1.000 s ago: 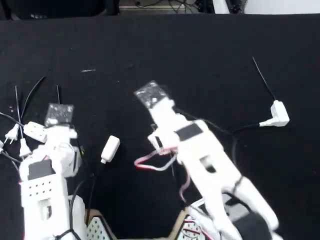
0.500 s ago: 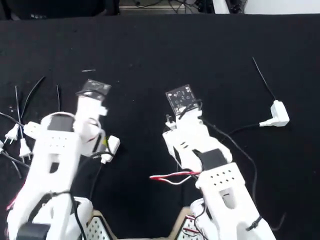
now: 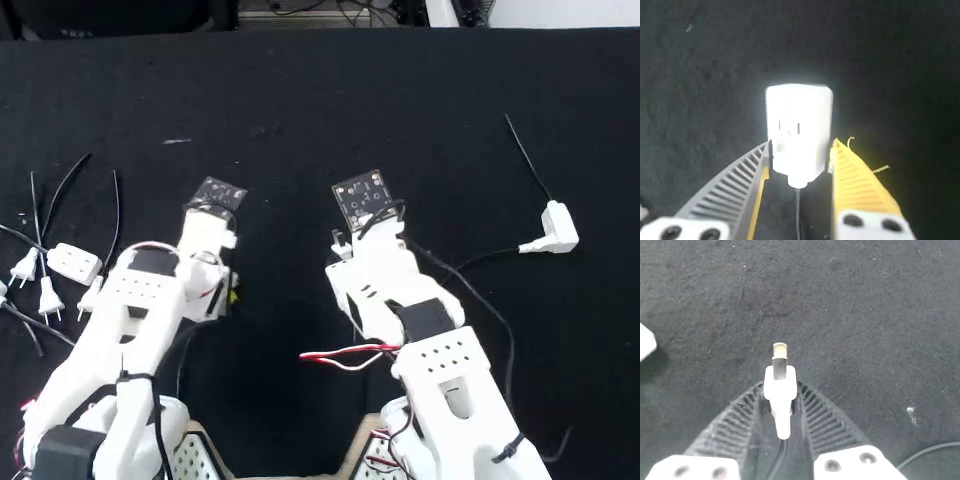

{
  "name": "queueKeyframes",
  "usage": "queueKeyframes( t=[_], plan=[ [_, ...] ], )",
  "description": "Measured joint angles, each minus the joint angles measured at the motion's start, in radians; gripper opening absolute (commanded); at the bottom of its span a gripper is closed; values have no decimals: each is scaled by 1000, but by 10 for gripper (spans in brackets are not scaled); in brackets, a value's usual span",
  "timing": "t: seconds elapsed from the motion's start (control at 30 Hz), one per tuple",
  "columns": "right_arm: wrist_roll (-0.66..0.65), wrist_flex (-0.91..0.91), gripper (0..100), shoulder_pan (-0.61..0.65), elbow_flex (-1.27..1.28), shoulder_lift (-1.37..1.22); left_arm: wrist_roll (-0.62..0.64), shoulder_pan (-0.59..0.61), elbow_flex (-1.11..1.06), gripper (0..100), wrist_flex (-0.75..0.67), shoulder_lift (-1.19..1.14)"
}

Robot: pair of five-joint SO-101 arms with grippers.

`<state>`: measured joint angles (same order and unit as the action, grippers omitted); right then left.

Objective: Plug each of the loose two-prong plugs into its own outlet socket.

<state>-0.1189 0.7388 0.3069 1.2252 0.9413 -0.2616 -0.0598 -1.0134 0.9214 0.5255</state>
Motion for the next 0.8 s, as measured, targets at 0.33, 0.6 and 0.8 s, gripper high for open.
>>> queueKeyframes(
  t=[0.33, 0.6, 0.8],
  plan=[
    [0, 0, 10, 0, 14, 0, -57, 130, -5, 200, -98, 0],
    [0, 0, 10, 0, 14, 0, -64, 97, -5, 196, -110, 0],
    [0, 0, 10, 0, 14, 0, -64, 103, -5, 198, -153, 0]
  ],
)
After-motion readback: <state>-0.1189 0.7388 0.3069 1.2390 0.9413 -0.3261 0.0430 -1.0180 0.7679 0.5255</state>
